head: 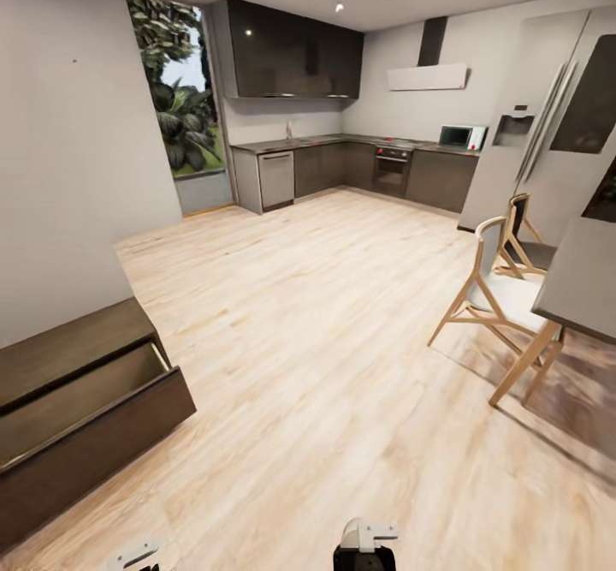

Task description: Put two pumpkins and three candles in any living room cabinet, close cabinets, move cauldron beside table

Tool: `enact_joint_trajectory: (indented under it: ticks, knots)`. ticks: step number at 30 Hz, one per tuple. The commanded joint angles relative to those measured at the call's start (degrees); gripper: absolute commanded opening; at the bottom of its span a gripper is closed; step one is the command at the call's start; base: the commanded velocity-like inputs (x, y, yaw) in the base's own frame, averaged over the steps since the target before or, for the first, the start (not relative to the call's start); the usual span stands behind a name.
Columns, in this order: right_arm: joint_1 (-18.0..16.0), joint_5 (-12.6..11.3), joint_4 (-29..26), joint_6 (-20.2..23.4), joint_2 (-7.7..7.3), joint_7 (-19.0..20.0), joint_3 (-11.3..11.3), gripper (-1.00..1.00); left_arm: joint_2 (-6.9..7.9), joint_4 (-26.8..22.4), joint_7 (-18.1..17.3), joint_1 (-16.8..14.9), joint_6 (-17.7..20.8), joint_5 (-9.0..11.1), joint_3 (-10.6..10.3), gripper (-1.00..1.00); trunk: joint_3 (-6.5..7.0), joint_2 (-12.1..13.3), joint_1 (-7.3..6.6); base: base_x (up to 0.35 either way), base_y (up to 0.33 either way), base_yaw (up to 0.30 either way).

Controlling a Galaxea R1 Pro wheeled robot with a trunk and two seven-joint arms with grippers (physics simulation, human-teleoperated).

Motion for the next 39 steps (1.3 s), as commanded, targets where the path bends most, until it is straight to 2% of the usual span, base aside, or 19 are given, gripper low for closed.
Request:
enact_joint_trajectory:
  ticks: [1,16,39]
  knots:
    - [-0.01,0.11,-0.01,0.00,-0.01,-0.01,0.02,-1.00,0.00,0.00,0.01,0.00,0.00,0.01,0.00,1.00,0.00,0.00,0.00,0.217,0.000,0.284]
    - [-0.01,0.11,-0.01,0.00,0.06,0.00,0.02,-1.00,0.00,0.00,-0.01,0.00,-0.01,0.01,0.05,1.00,0.00,0.00,0.00,0.280,0.000,0.284]
    - [-0.01,0.11,-0.01,0.00,0.06,0.00,0.02,-1.00,0.01,0.00,-0.03,0.00,-0.01,-0.06,0.05,1.00,0.00,0.00,0.00,0.026,0.000,0.284]
